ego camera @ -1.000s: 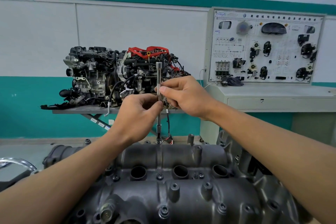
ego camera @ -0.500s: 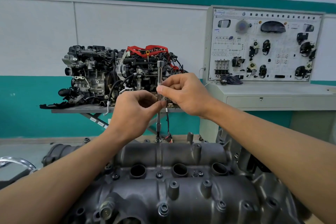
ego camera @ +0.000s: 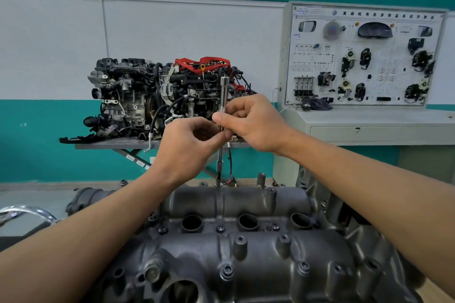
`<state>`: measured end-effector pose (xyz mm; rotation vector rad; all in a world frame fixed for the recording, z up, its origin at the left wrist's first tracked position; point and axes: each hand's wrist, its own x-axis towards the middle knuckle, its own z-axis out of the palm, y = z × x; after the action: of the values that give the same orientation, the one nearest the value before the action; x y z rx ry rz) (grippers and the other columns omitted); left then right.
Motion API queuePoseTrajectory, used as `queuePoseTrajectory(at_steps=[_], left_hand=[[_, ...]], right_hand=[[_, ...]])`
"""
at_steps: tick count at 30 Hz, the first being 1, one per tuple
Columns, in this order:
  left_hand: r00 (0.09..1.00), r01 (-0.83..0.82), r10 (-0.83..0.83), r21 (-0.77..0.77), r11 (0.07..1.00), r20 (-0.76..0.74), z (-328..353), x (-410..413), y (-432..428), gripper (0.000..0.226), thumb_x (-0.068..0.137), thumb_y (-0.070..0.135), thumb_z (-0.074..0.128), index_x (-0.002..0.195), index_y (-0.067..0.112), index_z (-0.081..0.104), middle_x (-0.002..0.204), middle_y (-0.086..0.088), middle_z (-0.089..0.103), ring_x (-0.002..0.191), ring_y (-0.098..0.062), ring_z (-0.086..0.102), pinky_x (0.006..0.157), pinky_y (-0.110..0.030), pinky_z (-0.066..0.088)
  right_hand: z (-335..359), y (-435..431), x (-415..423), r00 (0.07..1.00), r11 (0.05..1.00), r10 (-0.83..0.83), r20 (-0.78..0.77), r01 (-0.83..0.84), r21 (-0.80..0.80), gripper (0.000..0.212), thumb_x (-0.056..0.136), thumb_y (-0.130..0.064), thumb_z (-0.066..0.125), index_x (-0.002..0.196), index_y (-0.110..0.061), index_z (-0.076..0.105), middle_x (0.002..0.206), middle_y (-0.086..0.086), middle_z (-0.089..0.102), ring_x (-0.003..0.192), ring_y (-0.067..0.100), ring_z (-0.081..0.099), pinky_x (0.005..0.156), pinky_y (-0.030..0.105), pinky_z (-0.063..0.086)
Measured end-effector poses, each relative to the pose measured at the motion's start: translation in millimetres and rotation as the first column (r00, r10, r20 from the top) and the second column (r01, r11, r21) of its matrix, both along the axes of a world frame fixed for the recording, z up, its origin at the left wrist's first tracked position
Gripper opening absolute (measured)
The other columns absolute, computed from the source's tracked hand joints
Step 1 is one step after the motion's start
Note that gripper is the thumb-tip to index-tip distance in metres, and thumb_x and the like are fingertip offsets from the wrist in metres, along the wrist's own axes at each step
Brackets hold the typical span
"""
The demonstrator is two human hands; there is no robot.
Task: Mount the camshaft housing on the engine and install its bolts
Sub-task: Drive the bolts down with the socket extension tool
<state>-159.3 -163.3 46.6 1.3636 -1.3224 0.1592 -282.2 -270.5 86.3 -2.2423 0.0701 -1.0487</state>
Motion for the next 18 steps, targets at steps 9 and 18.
queuePoseTrajectory(at_steps=[9, 18], left_hand=[[0.999, 0.025, -0.026, 0.027, 0.999, 0.031, -0.3, 0.7, -2.6, 0.009, 0.083, 0.021, 0.079, 0.079, 0.013, 0.076, 0.066, 0.002, 0.072, 0.057, 0.0, 0.059, 0.058, -0.015, 0.05], [0.994, 0.076, -0.082, 0.087, 0.993, 0.074, 0.0, -0.3, -2.3, 0.023, 0.096, 0.012, 0.061, 0.086, 0.029, 0.073, 0.085, -0.008, 0.076, 0.084, -0.03, 0.069, 0.078, -0.042, 0.054]], right_hand=[[-2.4, -6.3, 4.5, 0.998, 0.999, -0.046, 0.034, 0.045, 0.016, 0.029, 0.088, -0.026, 0.075, 0.064, -0.018, 0.06, 0.041, -0.012, 0.046, 0.037, 0.003, 0.034, 0.04, 0.013, 0.03], [0.1, -1.7, 2.6, 0.998, 0.998, 0.032, -0.05, -0.03, 0.055, 0.032, 0.102, -0.015, 0.051, 0.087, 0.01, 0.063, 0.05, -0.001, 0.048, 0.045, 0.01, 0.036, 0.046, 0.018, 0.035]])
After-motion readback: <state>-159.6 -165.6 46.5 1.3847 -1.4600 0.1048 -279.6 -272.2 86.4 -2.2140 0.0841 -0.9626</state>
